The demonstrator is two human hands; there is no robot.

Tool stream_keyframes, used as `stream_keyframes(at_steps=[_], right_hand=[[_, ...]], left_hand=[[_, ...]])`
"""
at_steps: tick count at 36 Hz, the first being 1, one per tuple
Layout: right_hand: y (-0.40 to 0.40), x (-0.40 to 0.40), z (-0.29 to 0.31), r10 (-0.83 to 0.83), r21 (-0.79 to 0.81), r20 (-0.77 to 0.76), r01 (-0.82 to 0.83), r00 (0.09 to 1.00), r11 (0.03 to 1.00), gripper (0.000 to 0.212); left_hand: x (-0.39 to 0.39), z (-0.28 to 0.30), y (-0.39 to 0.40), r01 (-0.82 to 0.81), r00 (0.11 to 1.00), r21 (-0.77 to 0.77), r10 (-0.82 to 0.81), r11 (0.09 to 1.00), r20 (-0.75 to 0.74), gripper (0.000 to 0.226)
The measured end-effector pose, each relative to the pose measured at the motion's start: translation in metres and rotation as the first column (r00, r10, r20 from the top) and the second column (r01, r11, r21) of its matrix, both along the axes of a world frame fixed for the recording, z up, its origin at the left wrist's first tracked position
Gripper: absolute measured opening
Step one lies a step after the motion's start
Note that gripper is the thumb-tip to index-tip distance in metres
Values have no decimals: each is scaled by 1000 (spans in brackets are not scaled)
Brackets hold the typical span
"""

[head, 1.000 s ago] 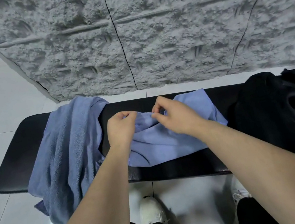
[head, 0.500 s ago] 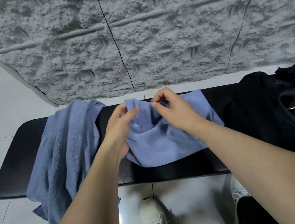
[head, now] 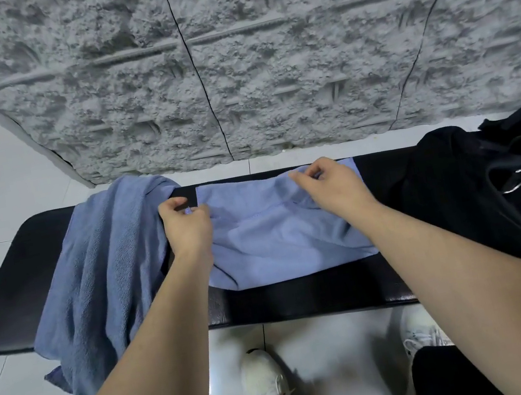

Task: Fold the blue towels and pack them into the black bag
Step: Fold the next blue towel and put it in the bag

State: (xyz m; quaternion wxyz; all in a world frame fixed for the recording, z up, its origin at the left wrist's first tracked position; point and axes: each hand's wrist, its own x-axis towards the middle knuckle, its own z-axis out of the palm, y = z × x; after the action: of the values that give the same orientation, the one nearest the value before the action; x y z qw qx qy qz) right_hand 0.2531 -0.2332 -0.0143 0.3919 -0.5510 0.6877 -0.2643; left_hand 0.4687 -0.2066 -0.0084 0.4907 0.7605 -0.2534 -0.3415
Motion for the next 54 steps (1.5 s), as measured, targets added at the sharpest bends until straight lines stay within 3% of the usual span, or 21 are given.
stream_keyframes(at_steps=[6, 12, 14, 16, 20, 23, 30, 36, 38, 41, 43, 46, 50, 54], right_hand=[[-1, -23, 15, 3, 141, 84, -15, 996, 990, 27], [3, -39, 22, 177, 201, 5, -174, 984, 964, 14], [3, -41, 24, 134, 121, 14, -135, 991, 983, 13], [1, -42, 26, 39, 53, 81, -43, 996, 998, 20], [-9, -47, 24, -174, 37, 245, 170, 954, 985, 33], [-15, -50, 20, -276, 51, 288, 273, 917, 961, 28], [-23, -56, 0, -320, 55, 231, 316, 919, 947, 12], [-24, -59, -8, -231, -16, 93, 233, 969, 972, 47], [-23, -60, -4, -220, 32, 91, 218, 971, 975, 59], [-20, -61, 1, -239, 132, 175, 218, 955, 967, 63], [-19, -63, 2, -224, 196, 198, 185, 954, 963, 45], [-14, -66, 9, -203, 269, 244, 135, 948, 954, 5], [-11, -68, 13, -175, 299, 209, 107, 962, 948, 29], [-9, -64, 15, -107, 270, 192, 52, 975, 961, 25]], left_hand=[[3, 10, 3, 143, 970, 63, -153, 988, 187, 14], [10, 20, -10, 276, 958, 309, -287, 910, -10, 13], [9, 19, -8, 317, 938, 253, -342, 914, 61, 11], [7, 19, -5, 335, 934, 121, -346, 935, 86, 22], [6, 23, -13, 236, 966, -81, -225, 968, 126, 24], [3, 18, -20, 155, 981, -132, -137, 979, 139, 23], [6, -11, -32, 128, 976, -22, -122, 992, 181, 30], [8, -15, -32, 235, 921, 76, -247, 969, 300, 39], [8, -12, -34, 249, 923, 113, -271, 962, 273, 45], [6, -11, -33, 273, 927, 136, -299, 952, 229, 7], [9, -10, -31, 278, 931, 155, -305, 948, 198, 23], [16, -5, -32, 289, 948, 193, -308, 938, 80, 25], [18, 2, -38, 301, 951, 188, -309, 935, 13, 14], [13, 4, -46, 328, 942, 139, -334, 934, 19, 20]])
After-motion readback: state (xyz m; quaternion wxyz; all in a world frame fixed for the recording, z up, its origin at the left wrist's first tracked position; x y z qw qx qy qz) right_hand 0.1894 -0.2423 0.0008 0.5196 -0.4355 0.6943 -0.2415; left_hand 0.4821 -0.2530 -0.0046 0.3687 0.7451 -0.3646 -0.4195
